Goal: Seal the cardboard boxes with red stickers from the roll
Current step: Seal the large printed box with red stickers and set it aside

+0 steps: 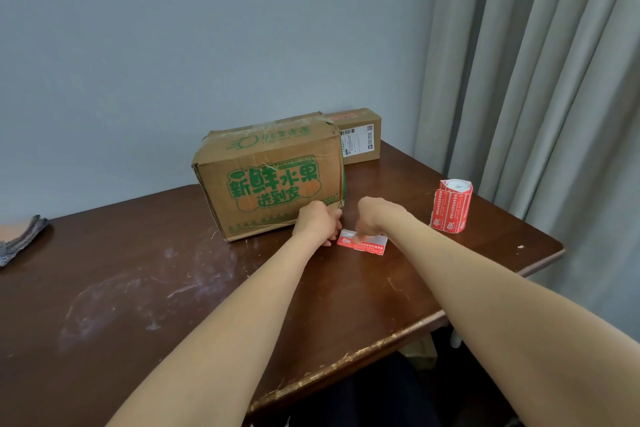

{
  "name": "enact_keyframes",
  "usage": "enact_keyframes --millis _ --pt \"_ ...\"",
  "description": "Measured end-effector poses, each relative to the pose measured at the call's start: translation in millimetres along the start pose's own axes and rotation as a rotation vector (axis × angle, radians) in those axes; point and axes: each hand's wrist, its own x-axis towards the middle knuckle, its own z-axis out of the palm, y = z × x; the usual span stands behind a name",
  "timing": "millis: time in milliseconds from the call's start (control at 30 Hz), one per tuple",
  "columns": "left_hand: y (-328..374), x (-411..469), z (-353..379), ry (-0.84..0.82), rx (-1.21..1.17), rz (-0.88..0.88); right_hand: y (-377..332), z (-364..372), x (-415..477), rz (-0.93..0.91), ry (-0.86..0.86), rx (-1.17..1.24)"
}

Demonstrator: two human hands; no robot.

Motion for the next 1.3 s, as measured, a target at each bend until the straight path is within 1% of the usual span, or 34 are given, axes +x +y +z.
enact_keyframes --millis 67,133,200,367,567,700,767,867,967,1067,1133,1200,1300 --pt "-1 2 -3 -0.013 0.01 0.008 -1 -1 1 -0.01 0.005 -0.011" --pt "0 2 -7 -0.074 0.017 0.022 -3 -1 1 -0.024 0.013 -0.027" --pt "1 1 -10 -0.134 -0.025 0.001 -4 0 1 -0.04 0.023 -0.027" --pt "-2 0 -12 -0.163 -0.1 -0.03 0 4 6 -0.092 0.002 0.103" --pt "-7 -4 -16 -0.183 -0.176 -0.006 7 -2 0 -0.119 -0.067 0.342" --pt "-5 -6 -21 -0.18 -0.163 0.093 10 -7 -3 -0.098 -0.156 0.505" --pt "-2 -6 -22 -0.171 -0.195 0.131 13 -7 -2 -0.071 -0.174 0.598" --pt "2 -7 -23 -0.162 -0.308 0.103 17 -4 0 -0.005 -0.139 0.819" --pt "1 -11 -22 -0.258 -0.379 0.027 20 1 -1 0.064 -0.071 1.032" --pt "-1 -13 -18 -0.306 -0.366 -0.008 20 4 -5 0.093 -0.051 1.158" --pt "0 -15 -17 -0.288 -0.347 -0.006 21 3 -9 0.09 -0.065 1.173" --pt "1 -15 -18 -0.266 -0.257 0.023 22 1 -13 0.094 -0.057 1.19" --pt "3 -13 -23 -0.229 -0.123 0.064 26 -2 -15 0.09 -0.01 1.121"
